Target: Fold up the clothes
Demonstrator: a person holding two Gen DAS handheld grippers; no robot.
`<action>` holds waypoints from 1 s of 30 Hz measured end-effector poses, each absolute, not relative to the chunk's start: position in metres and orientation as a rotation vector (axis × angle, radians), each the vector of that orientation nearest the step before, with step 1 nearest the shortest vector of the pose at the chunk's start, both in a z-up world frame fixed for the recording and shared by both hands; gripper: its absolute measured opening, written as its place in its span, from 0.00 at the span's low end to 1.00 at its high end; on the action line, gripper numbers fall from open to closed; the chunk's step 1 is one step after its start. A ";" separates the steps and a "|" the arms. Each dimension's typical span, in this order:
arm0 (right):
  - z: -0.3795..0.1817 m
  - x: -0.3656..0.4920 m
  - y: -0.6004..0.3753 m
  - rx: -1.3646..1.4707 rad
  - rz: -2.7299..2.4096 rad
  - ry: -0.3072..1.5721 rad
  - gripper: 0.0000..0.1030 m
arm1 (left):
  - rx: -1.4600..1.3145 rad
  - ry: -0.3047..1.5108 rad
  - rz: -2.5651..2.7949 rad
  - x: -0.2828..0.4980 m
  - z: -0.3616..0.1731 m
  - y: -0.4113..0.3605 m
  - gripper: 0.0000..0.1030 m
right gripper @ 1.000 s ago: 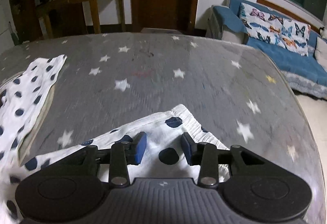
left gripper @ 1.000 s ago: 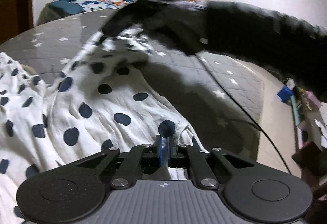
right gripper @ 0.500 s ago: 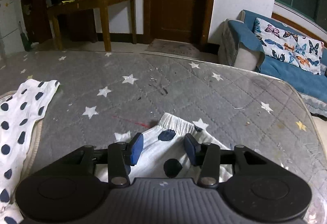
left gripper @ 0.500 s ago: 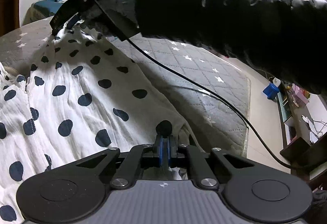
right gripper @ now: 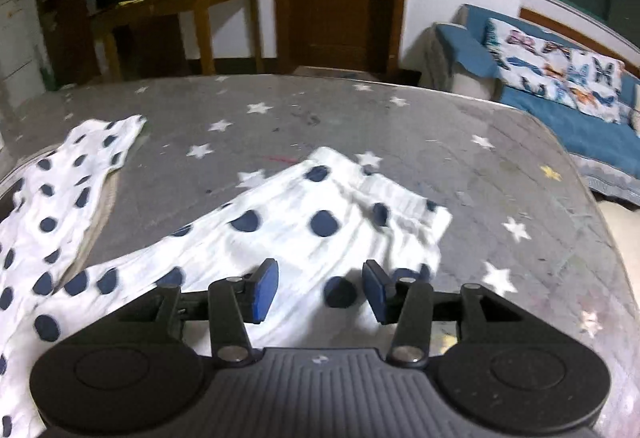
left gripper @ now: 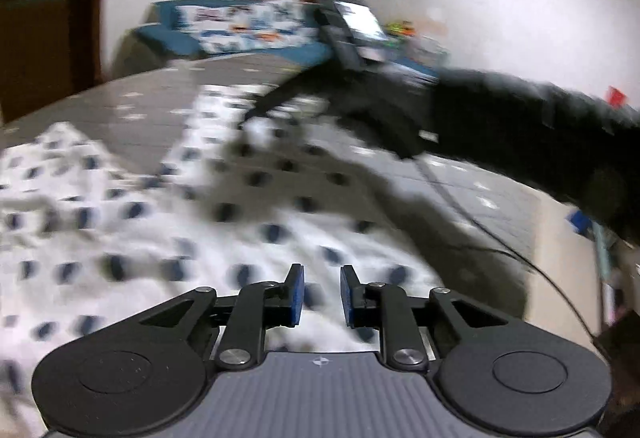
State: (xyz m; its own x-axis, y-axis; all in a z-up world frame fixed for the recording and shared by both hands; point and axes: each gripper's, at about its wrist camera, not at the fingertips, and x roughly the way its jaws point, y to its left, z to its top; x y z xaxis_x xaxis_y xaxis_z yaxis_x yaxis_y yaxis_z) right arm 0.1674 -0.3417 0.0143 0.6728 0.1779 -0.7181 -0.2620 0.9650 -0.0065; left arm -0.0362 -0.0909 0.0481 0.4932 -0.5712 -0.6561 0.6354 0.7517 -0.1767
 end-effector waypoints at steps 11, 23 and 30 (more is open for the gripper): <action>0.011 0.163 -0.346 -0.087 0.253 0.790 0.53 | 0.045 0.752 -0.336 0.094 0.058 -0.027 0.20; 0.009 0.162 -0.346 -0.087 0.288 0.777 0.59 | 0.039 0.805 -0.257 0.216 0.023 -0.022 0.19; 0.007 0.164 -0.346 -0.108 0.297 0.761 0.67 | 0.048 0.756 -0.232 0.244 0.014 -0.026 0.19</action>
State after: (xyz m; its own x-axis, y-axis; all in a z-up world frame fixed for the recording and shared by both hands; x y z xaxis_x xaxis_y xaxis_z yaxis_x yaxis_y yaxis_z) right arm 0.1642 -0.3456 0.0067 0.6849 0.2258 -0.6927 -0.3031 0.9529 0.0109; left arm 0.2441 -0.0259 0.0144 0.7029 -0.1918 -0.6849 0.2260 0.9733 -0.0406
